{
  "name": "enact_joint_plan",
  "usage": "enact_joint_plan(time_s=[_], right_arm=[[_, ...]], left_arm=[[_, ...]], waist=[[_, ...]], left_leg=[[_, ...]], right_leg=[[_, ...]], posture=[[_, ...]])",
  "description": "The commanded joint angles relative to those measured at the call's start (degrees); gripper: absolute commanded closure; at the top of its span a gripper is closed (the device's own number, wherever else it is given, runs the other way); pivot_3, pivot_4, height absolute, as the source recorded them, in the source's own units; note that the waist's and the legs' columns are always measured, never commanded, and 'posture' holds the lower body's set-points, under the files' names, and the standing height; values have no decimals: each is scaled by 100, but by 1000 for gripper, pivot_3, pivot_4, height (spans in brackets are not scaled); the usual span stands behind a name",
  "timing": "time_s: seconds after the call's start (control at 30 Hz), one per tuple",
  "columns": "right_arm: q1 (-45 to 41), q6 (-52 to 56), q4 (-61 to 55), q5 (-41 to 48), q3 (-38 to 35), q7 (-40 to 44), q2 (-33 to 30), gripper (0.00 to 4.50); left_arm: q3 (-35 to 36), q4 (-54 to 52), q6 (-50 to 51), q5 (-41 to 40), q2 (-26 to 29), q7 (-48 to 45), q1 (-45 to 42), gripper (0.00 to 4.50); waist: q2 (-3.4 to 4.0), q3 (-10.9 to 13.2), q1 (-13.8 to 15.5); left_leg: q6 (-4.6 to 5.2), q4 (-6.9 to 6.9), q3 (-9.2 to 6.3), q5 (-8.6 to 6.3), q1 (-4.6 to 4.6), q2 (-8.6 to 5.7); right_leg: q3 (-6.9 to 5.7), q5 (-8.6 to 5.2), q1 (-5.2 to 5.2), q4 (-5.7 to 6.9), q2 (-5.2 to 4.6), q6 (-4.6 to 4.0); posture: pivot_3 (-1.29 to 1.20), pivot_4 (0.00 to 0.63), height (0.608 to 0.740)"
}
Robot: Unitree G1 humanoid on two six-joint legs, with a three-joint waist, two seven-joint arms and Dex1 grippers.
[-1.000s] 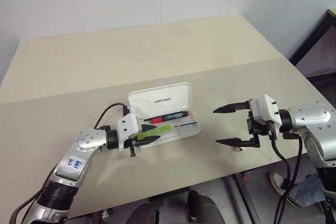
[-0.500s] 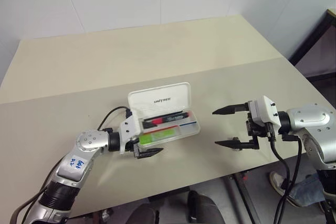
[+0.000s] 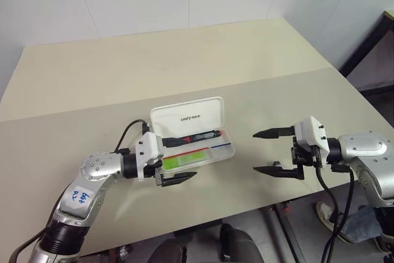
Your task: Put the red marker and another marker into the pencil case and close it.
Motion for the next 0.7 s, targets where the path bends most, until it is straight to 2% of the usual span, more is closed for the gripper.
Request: enact_joint_plan(time_s=[0.03, 0.17, 0.37, 0.7], right_arm=[[375, 241, 43, 184, -556, -361, -25, 0], [887, 326, 131, 59, -900, -723, -54, 0], [1357, 794, -100, 160, -1249, -1164, -105, 0], [1824, 1989, -959, 617, -1690, -2015, 22, 0]], left_arm=[[474, -469, -69, -431, 196, -165, 205, 31], [873, -769, -99, -652, 389, -227, 612, 31], [1318, -1322, 73, -817, 386, 183, 1131, 31], [1440, -2070, 318, -980, 292, 734, 1837, 31]], waist=[[0, 0, 9], [1, 1, 17], [1, 1, 40], [-2, -2, 142]], left_leg=[[0, 0, 0, 0, 0, 1], [1, -2, 2, -1, 3, 0], [2, 0, 12, -2, 4, -1], [0, -2, 11, -4, 4, 3]], right_leg=[[0, 0, 0, 0, 0, 0], [1, 0, 1, 0, 1, 0], [7, 0, 3, -3, 2, 0], [15, 0, 10, -12, 7, 0]], posture=[[0, 150, 740], [0, 150, 740], [0, 150, 740], [0, 150, 740]])
